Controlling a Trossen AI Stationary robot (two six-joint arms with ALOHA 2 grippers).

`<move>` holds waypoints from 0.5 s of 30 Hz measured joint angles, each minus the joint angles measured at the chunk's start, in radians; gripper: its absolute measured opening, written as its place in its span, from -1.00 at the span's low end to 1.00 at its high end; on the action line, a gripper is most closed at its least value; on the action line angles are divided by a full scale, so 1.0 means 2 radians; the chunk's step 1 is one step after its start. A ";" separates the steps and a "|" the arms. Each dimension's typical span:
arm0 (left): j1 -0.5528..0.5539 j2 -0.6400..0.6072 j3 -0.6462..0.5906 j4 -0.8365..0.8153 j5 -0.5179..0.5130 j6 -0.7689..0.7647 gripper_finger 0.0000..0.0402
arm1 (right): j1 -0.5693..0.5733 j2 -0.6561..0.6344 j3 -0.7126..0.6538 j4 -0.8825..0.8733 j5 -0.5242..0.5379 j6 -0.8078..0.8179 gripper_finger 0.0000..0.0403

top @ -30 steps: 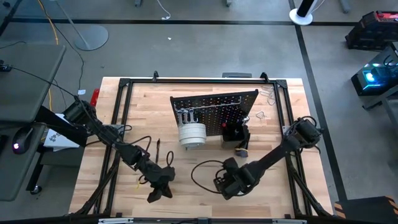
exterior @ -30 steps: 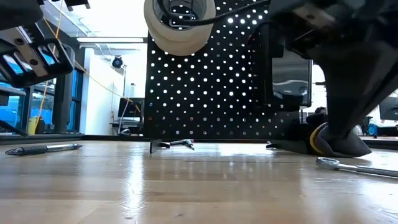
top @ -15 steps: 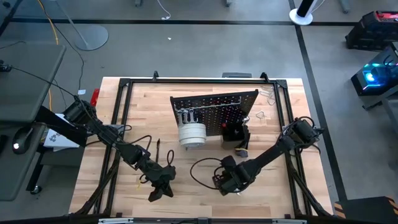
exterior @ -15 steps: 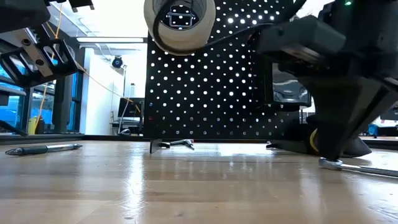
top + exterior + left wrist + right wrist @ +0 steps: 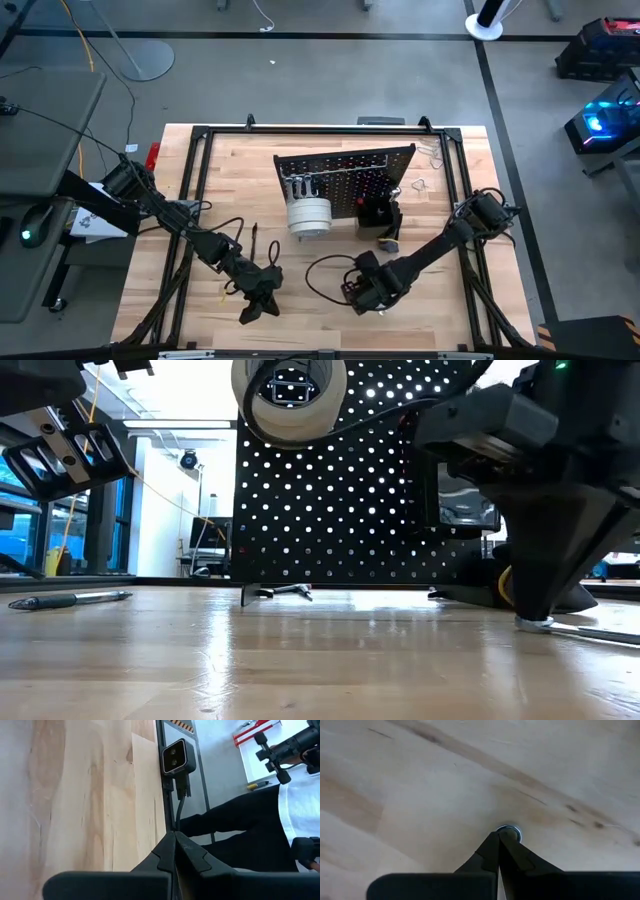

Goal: Hang tools onto peg board
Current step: Hang the 12 mm tool onto the pegboard aligned with the others

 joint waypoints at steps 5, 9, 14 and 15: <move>0.000 0.000 0.000 0.001 0.006 -0.008 -1.00 | -0.003 0.006 0.000 0.077 0.024 -0.022 -1.00; 0.000 0.000 0.000 0.002 0.009 -0.016 -1.00 | -0.012 0.030 0.000 0.186 0.030 -0.059 -1.00; 0.000 0.000 0.000 0.006 0.014 -0.036 -1.00 | -0.021 0.040 0.003 0.277 0.035 -0.116 -1.00; 0.000 0.000 0.000 0.014 0.014 -0.043 -1.00 | -0.021 0.032 0.006 0.257 0.038 -0.123 -1.00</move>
